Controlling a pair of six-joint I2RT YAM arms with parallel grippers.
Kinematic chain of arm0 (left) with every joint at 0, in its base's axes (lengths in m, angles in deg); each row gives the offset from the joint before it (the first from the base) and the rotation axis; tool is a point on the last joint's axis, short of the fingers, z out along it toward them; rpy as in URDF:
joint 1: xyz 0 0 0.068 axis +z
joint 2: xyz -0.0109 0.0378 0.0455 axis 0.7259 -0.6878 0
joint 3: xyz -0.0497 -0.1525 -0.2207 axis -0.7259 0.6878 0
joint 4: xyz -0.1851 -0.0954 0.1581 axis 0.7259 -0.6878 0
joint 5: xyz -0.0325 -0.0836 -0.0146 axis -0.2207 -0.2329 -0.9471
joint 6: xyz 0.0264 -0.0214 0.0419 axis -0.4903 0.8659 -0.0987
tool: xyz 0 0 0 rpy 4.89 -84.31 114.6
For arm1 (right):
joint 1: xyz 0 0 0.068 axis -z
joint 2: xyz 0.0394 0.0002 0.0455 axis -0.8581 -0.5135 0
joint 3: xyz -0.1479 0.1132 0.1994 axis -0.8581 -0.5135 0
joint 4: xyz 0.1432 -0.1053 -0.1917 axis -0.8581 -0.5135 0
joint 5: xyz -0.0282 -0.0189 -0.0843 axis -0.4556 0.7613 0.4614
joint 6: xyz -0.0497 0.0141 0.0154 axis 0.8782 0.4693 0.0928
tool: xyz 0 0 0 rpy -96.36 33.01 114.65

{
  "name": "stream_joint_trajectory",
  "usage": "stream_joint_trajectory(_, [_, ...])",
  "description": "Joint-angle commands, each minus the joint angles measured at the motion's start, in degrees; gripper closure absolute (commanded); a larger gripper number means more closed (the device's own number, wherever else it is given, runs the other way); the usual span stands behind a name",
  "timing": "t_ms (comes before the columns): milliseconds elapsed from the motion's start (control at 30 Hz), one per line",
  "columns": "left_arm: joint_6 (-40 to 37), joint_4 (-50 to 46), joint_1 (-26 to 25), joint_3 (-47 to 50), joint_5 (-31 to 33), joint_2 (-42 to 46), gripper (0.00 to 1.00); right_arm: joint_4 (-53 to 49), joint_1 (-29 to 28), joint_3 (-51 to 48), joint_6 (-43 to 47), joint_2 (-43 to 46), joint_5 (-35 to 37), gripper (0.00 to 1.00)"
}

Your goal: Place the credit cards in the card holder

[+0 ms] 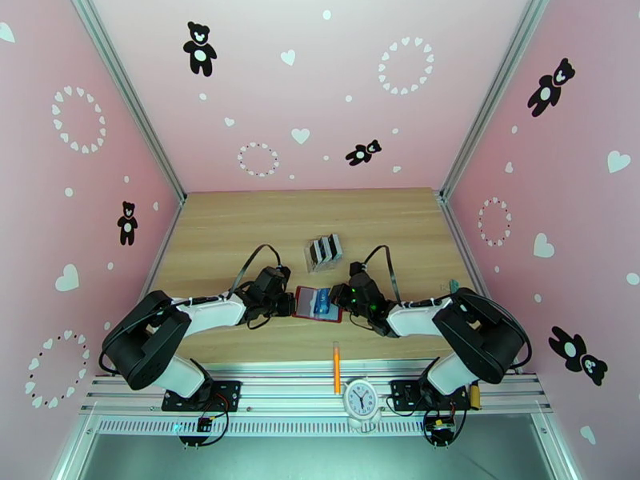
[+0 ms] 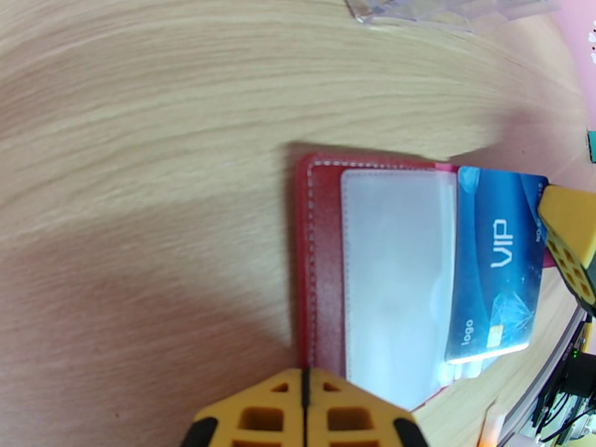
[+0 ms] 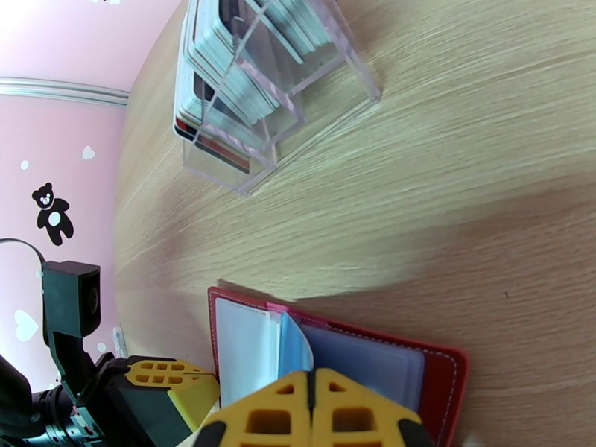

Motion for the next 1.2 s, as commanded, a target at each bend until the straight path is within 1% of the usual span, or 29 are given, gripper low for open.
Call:
stream_joint_trajectory(0, [0.4, -5.47, -1.12, 2.27, -0.05, -2.91, 0.92, 0.13, -0.29, -0.91, 0.46, -2.11, 0.6, 1.0])
stream_joint_trajectory(333, [0.57, -5.36, -1.07, 2.71, 0.0, -2.81, 0.92, 2.61, -0.29, -0.41, -0.11, -3.72, -1.19, 1.0])
stream_joint_trajectory(700, [0.75, -5.25, -1.11, 2.54, 0.35, -3.18, 0.92, 1.16, -0.33, 0.58, 0.45, -4.35, -4.9, 1.0])
stream_joint_trajectory(1167, [1.09, -5.24, -1.93, 2.88, 0.29, -2.93, 0.92, 1.79, -0.51, 3.16, -0.15, -7.36, -5.56, 1.0])
